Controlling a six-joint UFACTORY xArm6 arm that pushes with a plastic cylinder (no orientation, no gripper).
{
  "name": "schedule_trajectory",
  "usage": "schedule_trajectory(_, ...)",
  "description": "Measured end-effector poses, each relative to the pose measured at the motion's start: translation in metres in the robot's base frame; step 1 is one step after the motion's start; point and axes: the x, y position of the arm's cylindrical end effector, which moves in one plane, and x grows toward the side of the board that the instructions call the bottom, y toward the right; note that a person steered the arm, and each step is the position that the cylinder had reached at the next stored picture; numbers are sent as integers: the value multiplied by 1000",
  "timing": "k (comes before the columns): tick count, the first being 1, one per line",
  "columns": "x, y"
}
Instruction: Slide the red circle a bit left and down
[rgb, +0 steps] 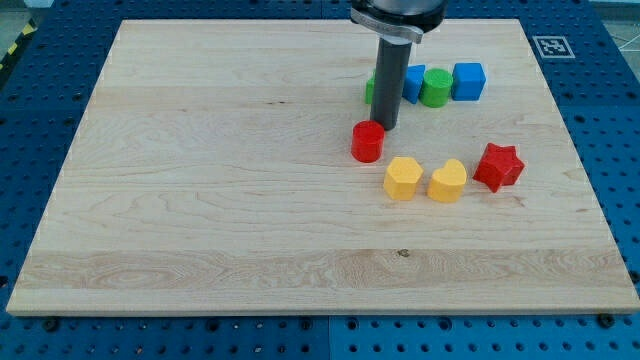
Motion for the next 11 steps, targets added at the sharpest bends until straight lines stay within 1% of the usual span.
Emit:
schedule_trajectory(2, 22, 4)
schedule_trajectory(3, 19, 23)
schedule_trajectory(4, 28, 33)
schedule_trajectory(5, 38, 17)
schedule_trajectory(6, 39, 5)
schedule_trajectory(7, 28, 4)
schedule_trajectory(8, 7, -7)
schedule_trajectory(9, 6, -34)
schedule_trajectory(11, 53, -41)
